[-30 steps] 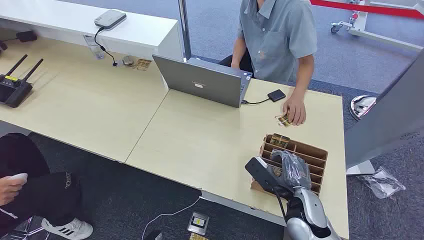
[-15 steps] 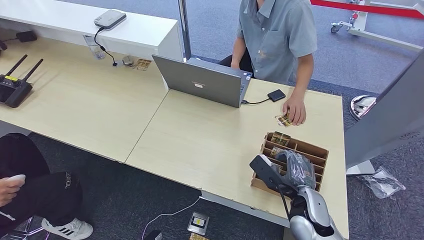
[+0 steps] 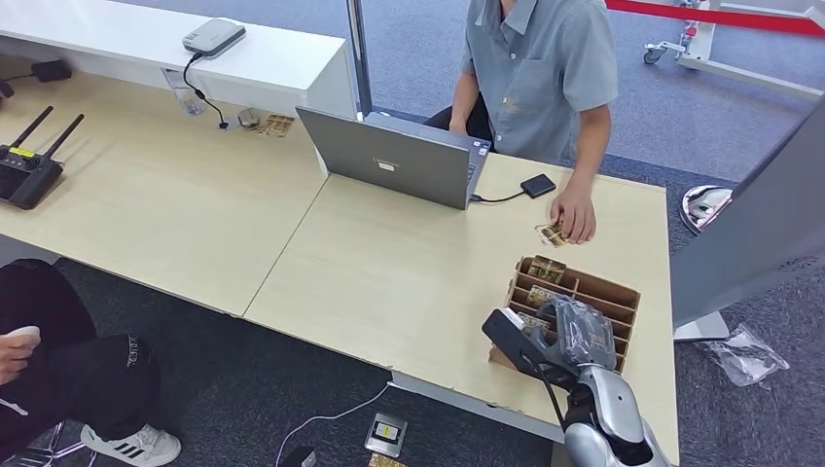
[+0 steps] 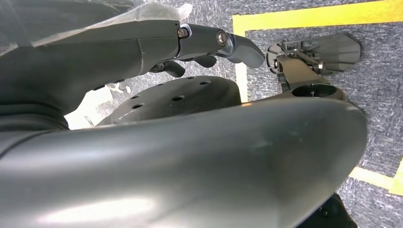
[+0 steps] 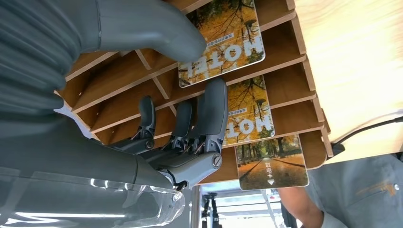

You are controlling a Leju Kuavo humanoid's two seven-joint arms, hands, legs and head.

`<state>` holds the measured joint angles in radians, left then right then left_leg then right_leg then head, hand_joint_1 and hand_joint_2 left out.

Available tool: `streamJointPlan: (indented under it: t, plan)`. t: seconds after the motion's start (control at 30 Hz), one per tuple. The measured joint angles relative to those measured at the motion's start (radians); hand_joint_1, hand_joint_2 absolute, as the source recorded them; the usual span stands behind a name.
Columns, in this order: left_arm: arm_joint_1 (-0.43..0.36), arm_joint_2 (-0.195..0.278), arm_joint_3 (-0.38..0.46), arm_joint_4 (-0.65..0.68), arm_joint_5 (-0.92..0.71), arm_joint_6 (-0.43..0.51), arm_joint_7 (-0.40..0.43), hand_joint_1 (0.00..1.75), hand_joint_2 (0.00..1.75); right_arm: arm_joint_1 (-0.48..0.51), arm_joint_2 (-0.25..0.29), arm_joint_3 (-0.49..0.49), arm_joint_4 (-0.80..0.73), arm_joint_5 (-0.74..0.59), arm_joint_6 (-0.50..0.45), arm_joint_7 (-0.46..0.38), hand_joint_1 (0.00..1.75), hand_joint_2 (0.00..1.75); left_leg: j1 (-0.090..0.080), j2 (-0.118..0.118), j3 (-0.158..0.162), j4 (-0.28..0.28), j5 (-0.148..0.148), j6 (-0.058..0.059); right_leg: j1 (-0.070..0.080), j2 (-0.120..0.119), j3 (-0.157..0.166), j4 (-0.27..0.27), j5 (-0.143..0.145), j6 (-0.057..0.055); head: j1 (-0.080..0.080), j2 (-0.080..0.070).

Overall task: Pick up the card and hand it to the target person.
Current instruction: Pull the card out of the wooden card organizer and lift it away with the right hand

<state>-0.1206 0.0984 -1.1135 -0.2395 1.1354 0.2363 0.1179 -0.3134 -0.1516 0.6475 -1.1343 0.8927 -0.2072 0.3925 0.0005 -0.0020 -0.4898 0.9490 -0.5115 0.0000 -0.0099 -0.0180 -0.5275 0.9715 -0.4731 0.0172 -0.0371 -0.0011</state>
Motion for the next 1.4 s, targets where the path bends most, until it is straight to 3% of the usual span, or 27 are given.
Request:
streamJointPlan:
  t: [0.9,1.4]
  plan:
    - [0.000,-0.002,0.000,0.006,0.005,0.012,0.003,0.00,0.00,-0.014,0.050,0.018,0.020,0.003,0.010,-0.035,1.14,1.75,0.001,0.000,-0.001,0.000,0.000,0.000,0.000,0.000,0.000,0.000,0.000,0.000,0.000,0.000]
    - [0.000,-0.005,0.000,0.007,0.006,0.015,0.004,0.00,0.00,-0.019,0.048,0.022,0.025,0.003,0.009,-0.029,1.05,1.75,0.001,0.000,0.000,0.000,0.000,0.000,0.000,0.000,0.000,0.000,0.000,0.000,0.000,0.000]
